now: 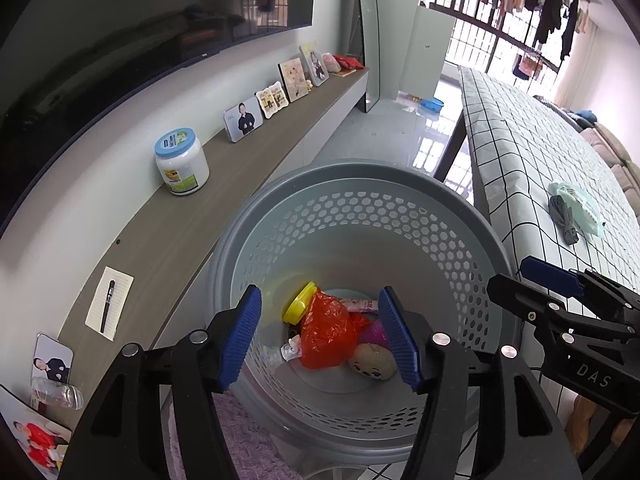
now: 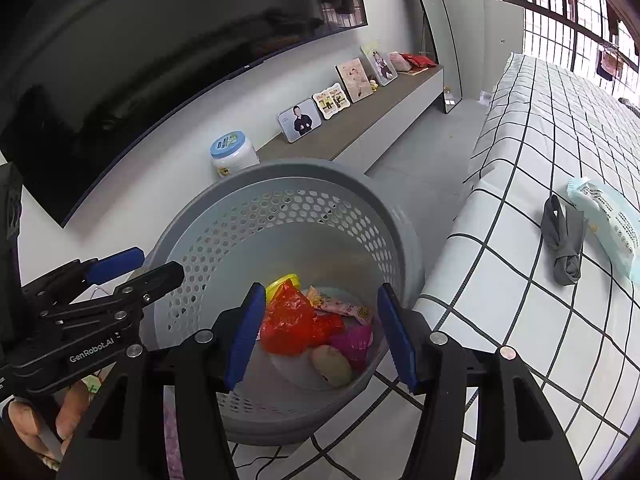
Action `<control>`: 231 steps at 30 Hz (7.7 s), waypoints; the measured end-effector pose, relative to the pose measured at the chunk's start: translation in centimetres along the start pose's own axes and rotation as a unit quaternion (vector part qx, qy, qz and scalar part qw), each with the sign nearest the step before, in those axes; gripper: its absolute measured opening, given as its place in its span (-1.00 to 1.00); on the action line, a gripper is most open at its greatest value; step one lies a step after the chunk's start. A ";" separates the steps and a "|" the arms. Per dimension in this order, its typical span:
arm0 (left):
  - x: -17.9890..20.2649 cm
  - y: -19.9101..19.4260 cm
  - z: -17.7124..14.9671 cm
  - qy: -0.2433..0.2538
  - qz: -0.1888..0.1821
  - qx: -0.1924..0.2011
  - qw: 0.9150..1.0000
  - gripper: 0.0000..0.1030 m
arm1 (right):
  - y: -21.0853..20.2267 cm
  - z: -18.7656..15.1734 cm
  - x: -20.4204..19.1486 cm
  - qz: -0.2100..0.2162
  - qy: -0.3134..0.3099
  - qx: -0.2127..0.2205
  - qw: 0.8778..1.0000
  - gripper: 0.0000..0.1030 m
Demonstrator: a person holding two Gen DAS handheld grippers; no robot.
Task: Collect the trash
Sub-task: 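Open both grippers to drop the shuttlecock and spiky toy into the basket, then move both open grippers over the bed toward the grey sock and wipes pack, then grasp the light-blue wipes pack with the right gripper while the left grasps the grey sock, then carry the sock and wipes pack over the grey basket with both grippers, then open both grippers to drop the sock and wipes pack into the basket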
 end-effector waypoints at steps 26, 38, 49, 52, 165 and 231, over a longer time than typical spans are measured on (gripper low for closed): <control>0.5 -3.0 0.8 -0.006 0.003 0.030 1.000 0.59 | -2.8 0.6 0.2 -0.001 0.015 0.027 1.000 0.22; 3.0 -3.9 1.2 0.007 -0.014 0.040 0.999 0.69 | -6.1 0.5 3.4 -0.034 0.024 0.050 0.998 0.36; 7.0 -4.5 2.8 0.034 -0.035 0.053 0.997 0.71 | -9.2 0.3 9.1 -0.085 0.041 0.068 0.993 0.38; 8.3 -4.8 3.5 0.040 -0.043 0.060 0.996 0.76 | -10.0 0.7 11.0 -0.100 0.046 0.073 0.991 0.38; 24.0 1.3 9.2 0.127 -0.049 0.037 0.990 -0.64 | -12.9 3.8 24.7 -0.122 0.124 0.088 0.981 0.37; -1.3 -0.6 0.4 -0.021 0.054 0.011 0.998 0.35 | -2.2 1.4 -2.0 0.006 -0.056 0.033 0.998 0.25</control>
Point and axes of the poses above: each gripper's, at about its wrist camera, not at the fingertips, and y roughly the way its jaws point, x to its right, z to its top, the point moved 10 cm from there along y, roughly the way its jaws point, and after that the axes turned 12 degrees about y, right-handed, at the moved point
